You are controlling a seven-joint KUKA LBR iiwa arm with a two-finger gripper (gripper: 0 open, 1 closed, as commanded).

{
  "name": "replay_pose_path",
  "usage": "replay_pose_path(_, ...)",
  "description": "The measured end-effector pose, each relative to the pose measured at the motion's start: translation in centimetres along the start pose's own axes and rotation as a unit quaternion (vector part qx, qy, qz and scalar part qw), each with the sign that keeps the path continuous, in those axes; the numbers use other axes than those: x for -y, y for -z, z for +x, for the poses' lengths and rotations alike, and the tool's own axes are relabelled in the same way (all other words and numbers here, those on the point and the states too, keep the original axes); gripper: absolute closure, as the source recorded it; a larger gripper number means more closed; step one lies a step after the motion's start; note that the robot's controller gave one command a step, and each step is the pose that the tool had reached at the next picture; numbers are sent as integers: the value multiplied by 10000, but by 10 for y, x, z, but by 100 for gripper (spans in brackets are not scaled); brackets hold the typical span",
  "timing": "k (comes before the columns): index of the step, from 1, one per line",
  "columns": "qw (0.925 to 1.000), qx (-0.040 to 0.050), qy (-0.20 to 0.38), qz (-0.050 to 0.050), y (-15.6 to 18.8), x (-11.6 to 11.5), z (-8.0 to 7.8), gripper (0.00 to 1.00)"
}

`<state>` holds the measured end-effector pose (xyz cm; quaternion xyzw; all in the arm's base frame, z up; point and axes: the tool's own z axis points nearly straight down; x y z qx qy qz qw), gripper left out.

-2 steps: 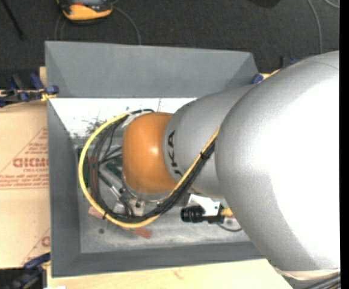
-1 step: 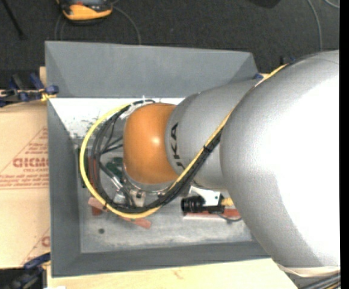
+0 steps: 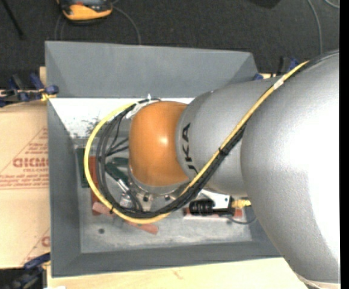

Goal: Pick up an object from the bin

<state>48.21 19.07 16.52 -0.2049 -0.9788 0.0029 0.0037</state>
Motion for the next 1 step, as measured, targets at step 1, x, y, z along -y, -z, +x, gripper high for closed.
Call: replay_pose_path(1, 10000, 48, -1, -54, 47, -2, -1, 100)
